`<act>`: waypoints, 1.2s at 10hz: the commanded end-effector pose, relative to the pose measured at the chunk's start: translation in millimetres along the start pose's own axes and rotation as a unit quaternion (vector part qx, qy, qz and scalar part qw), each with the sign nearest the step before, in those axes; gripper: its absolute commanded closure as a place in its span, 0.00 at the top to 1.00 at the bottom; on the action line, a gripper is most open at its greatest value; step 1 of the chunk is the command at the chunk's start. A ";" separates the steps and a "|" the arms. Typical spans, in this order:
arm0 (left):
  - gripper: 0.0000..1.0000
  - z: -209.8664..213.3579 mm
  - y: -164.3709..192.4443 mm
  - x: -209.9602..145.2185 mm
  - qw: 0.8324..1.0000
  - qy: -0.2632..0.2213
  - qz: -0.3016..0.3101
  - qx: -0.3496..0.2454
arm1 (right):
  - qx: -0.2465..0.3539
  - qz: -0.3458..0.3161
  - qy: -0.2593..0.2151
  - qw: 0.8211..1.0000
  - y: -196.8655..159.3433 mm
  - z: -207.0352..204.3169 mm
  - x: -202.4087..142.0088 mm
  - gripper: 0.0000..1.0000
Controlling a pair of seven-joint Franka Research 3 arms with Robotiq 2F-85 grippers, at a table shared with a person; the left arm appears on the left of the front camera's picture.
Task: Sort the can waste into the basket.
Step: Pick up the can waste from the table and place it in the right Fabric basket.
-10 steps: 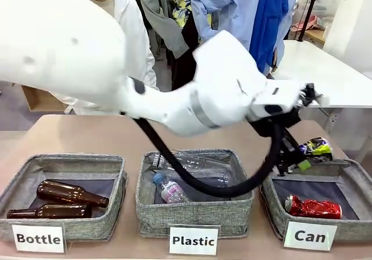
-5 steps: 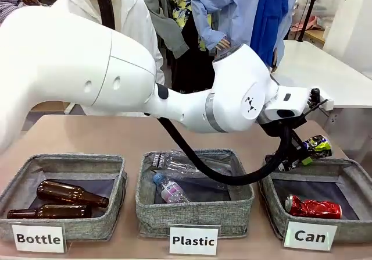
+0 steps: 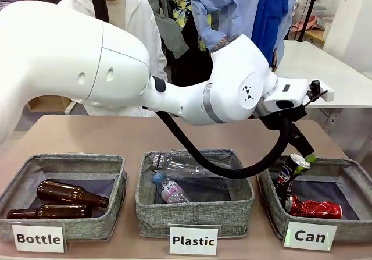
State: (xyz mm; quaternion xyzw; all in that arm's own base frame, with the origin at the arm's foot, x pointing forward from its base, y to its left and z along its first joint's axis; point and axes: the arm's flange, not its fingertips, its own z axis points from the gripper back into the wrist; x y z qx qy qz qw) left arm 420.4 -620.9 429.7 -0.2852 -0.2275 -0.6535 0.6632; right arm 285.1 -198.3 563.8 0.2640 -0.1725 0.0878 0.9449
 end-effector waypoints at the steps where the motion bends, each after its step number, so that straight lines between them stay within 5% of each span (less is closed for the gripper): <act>1: 1.00 9.7 -1.3 1.1 1.000 -0.004 0.008 -0.012 | -0.006 -0.006 0.008 1.000 2.8 4.1 0.6 1.00; 6: 1.00 97.3 -24.3 -46.0 0.996 0.024 0.044 -0.070 | 0.007 0.008 0.004 1.000 9.8 -9.3 13.9 1.00; 10: 1.00 232.1 -14.6 -126.6 0.960 -0.033 0.244 -0.134 | 0.059 0.074 0.030 0.995 62.0 -68.6 77.0 1.00; 12: 1.00 298.2 -5.5 -190.2 0.932 -0.102 0.327 -0.121 | 0.146 0.123 0.056 0.980 100.3 -121.9 111.1 1.00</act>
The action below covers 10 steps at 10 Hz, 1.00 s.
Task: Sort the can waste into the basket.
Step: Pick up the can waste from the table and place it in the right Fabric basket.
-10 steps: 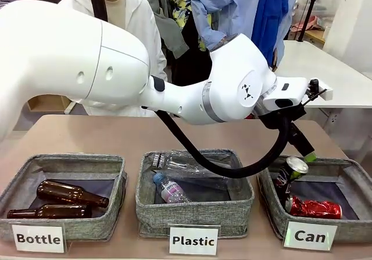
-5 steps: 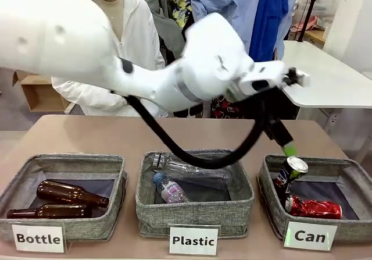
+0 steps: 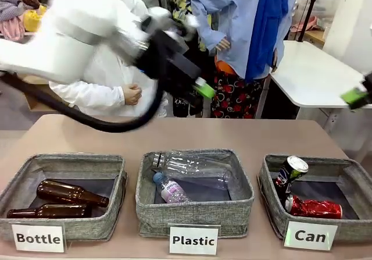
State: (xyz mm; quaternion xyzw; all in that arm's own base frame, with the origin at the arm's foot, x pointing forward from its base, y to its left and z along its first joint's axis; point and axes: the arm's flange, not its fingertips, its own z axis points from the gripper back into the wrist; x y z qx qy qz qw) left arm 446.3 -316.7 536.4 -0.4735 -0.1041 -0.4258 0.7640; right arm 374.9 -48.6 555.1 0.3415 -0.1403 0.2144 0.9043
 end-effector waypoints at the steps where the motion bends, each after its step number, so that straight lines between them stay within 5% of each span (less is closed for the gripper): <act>1: 1.00 53.0 18.1 -63.2 0.994 -0.088 0.061 0.021 | 0.079 0.020 0.009 0.997 1.9 -32.0 34.3 1.00; 3: 1.00 120.1 59.6 -117.9 0.974 -0.189 0.128 -0.004 | 0.187 0.013 -0.017 0.982 3.4 -58.3 48.2 1.00; 6: 1.00 191.0 103.4 -210.3 0.928 -0.328 0.163 -0.070 | 0.199 -0.148 -0.071 0.966 -19.0 -88.9 63.8 1.00; 7: 1.00 204.6 111.0 -231.7 0.922 -0.345 0.158 -0.080 | 0.216 -0.175 -0.071 0.958 -31.4 -92.8 63.0 1.00; 8: 1.00 211.8 120.4 -252.1 0.929 -0.329 0.148 -0.083 | 0.173 -0.210 -0.081 0.959 -44.4 -91.8 60.4 1.00; 9: 1.00 207.3 109.7 -225.8 0.926 -0.323 0.185 -0.057 | 0.207 -0.131 -0.054 0.968 -32.0 -93.3 54.5 1.00; 10: 1.00 207.3 109.7 -225.8 0.926 -0.323 0.185 -0.057 | 0.207 -0.131 -0.054 0.968 -32.0 -93.3 54.5 1.00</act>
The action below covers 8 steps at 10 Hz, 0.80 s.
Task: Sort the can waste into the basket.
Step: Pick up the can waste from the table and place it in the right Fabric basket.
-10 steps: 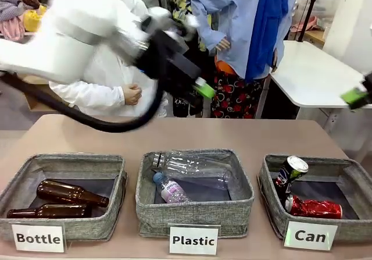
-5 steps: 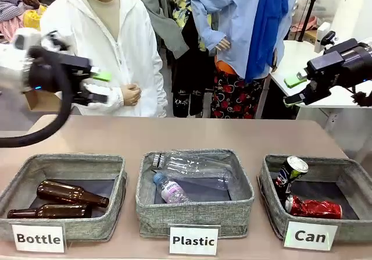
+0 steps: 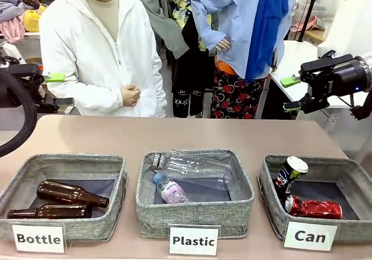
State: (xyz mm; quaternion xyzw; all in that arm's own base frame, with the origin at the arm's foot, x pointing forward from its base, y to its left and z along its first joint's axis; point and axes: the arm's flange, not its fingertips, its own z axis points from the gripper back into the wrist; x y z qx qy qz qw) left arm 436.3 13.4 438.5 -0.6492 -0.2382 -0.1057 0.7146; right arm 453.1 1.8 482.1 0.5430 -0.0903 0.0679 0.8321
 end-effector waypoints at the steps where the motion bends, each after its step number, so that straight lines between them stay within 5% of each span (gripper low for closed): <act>1: 1.00 -16.2 -10.3 6.0 1.000 0.009 0.003 0.014 | 0.010 0.029 0.011 0.999 12.1 -2.5 -3.1 1.00; 8: 1.00 -16.2 -10.3 6.0 1.000 0.009 0.003 0.014 | 0.010 0.029 0.011 0.999 12.1 -2.5 -3.1 1.00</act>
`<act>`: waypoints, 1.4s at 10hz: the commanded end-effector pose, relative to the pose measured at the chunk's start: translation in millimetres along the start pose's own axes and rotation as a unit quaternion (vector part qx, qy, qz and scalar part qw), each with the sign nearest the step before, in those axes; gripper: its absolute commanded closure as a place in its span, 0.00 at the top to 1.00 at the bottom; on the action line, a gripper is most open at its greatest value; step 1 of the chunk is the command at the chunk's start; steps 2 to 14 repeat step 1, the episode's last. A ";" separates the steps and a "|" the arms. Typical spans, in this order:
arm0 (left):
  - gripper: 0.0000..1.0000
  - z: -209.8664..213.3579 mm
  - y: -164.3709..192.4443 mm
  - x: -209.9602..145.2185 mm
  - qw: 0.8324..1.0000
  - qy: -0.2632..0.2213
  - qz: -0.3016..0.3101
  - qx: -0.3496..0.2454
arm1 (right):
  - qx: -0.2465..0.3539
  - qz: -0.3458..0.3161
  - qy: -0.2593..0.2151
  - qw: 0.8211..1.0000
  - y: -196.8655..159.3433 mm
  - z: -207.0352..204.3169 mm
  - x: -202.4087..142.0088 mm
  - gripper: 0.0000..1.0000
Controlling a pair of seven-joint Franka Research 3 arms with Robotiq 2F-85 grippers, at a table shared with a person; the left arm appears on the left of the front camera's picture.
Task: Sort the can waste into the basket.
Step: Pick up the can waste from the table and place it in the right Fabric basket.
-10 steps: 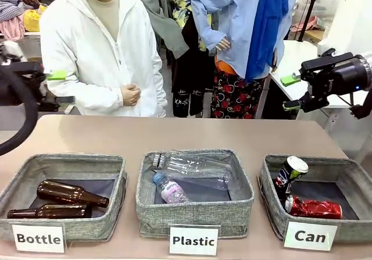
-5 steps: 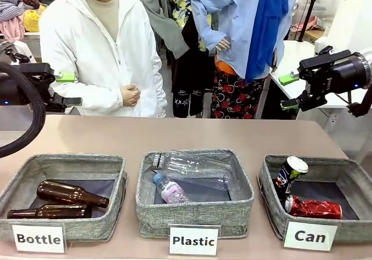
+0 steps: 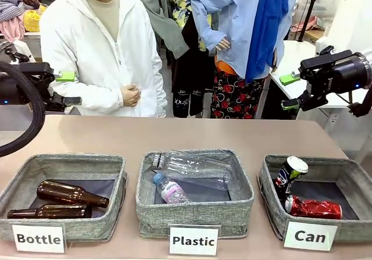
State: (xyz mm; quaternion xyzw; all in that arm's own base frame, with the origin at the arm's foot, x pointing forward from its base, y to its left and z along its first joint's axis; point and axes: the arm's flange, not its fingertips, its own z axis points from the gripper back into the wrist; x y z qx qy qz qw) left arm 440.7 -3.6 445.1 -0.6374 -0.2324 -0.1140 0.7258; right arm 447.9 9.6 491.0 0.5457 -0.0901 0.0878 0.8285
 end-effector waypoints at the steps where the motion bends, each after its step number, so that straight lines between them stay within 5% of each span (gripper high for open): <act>1: 1.00 1.1 -4.2 1.8 1.000 -0.004 0.007 0.001 | 0.004 0.013 0.001 1.000 -0.1 0.8 -0.2 1.00; 14: 1.00 1.1 -4.2 1.8 1.000 -0.004 0.007 0.001 | 0.004 0.013 0.001 1.000 -0.1 0.8 -0.2 1.00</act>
